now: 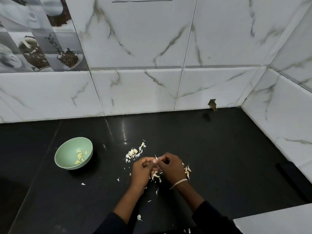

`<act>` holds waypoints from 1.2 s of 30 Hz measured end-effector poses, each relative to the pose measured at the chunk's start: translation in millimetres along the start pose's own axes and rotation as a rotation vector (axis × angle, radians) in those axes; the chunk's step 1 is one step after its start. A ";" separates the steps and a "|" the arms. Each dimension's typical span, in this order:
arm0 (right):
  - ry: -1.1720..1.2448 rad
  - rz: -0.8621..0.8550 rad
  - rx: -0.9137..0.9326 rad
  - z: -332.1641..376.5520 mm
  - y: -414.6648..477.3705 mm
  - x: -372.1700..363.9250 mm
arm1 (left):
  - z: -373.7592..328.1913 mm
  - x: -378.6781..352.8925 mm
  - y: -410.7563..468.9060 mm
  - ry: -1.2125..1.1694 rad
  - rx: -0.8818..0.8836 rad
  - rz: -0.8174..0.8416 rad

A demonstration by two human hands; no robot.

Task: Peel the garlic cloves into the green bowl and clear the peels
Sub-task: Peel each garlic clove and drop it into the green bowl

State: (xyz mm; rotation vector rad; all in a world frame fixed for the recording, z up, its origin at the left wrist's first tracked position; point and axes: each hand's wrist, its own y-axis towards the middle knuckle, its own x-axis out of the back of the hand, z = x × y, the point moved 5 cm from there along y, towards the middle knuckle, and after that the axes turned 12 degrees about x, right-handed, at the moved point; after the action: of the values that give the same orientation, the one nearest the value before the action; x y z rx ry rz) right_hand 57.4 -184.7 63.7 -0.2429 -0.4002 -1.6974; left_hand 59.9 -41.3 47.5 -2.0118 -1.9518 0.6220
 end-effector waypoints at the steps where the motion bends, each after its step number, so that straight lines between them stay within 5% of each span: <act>1: 0.032 -0.013 -0.006 4.6 1.4 -4.5 | -5.9 2.2 -2.6 -0.033 -0.008 -0.006; 12: 0.000 0.121 0.080 32.4 0.7 -33.0 | -27.7 43.0 -8.2 0.014 -0.033 -0.108; 22: -0.374 0.289 0.398 59.8 20.1 -33.1 | -46.7 52.4 -11.9 0.167 -0.135 -0.129; 36: -0.274 0.178 0.284 61.0 25.3 -32.5 | -66.3 49.9 -26.3 0.381 -0.340 -0.237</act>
State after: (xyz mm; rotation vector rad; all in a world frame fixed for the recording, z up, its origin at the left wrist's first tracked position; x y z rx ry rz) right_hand 83.8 -134.2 110.4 -0.2929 -0.7931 -1.4165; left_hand 68.7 16.5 111.9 -1.8557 -2.1055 -0.1521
